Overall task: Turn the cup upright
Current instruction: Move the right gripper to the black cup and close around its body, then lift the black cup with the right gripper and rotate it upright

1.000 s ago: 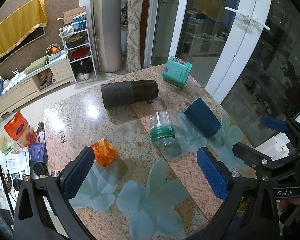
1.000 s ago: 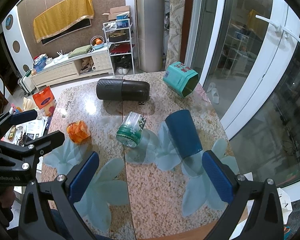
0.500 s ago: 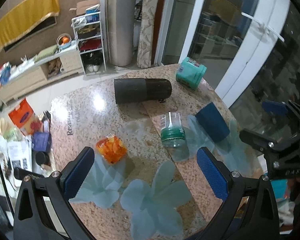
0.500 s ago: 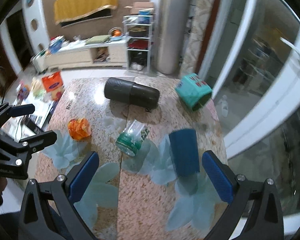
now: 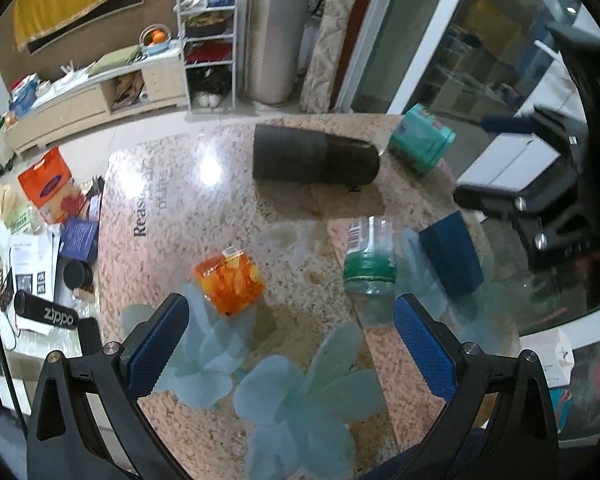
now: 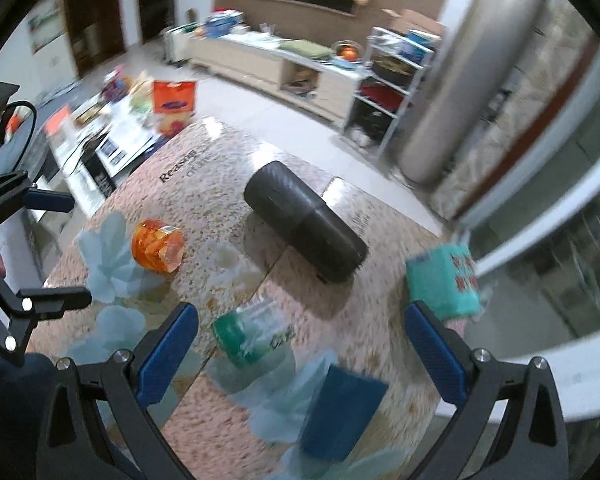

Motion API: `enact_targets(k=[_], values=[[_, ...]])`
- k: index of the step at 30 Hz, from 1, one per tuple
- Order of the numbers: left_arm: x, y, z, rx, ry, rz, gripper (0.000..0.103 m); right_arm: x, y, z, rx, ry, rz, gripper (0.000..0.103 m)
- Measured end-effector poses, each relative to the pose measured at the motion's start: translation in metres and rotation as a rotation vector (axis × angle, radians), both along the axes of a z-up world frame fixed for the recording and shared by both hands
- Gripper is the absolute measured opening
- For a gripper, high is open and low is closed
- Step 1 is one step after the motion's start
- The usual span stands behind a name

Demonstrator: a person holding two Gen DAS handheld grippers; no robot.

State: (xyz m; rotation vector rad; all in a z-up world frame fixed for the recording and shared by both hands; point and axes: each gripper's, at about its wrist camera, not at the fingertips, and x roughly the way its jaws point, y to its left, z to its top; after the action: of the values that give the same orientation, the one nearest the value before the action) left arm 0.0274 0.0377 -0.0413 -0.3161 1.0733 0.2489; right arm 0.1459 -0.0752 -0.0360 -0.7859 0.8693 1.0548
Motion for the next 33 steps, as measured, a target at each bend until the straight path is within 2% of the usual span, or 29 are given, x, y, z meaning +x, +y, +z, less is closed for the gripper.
enact_targets(k=[5, 12, 21, 28, 29, 30, 33], values=[[0.005, 0.007, -0.013, -0.014, 0.031, 0.044, 0.103, 0.022, 0.031, -0.02, -0.056, -0.024, 0.14, 0.103], [0.006, 0.015, -0.029, -0.004, 0.072, 0.114, 0.103, 0.047, 0.072, -0.052, -0.129, -0.009, 0.299, 0.103], [0.002, 0.026, -0.051, -0.061, 0.073, 0.217, 0.103, 0.076, 0.124, -0.109, -0.265, 0.009, 0.419, 0.103], [0.008, 0.027, -0.069, -0.09, 0.086, 0.244, 0.103, 0.081, 0.14, -0.144, -0.349, 0.039, 0.494, 0.103], [0.009, 0.028, -0.071, -0.094, 0.086, 0.248, 0.103, 0.082, 0.142, -0.145, -0.354, 0.037, 0.493, 0.095], [0.01, 0.029, -0.073, -0.1, 0.085, 0.251, 0.103, 0.083, 0.143, -0.147, -0.354, 0.046, 0.495, 0.082], [0.012, 0.029, -0.077, -0.118, 0.086, 0.259, 0.103, 0.088, 0.144, -0.155, -0.384, 0.041, 0.501, 0.078]])
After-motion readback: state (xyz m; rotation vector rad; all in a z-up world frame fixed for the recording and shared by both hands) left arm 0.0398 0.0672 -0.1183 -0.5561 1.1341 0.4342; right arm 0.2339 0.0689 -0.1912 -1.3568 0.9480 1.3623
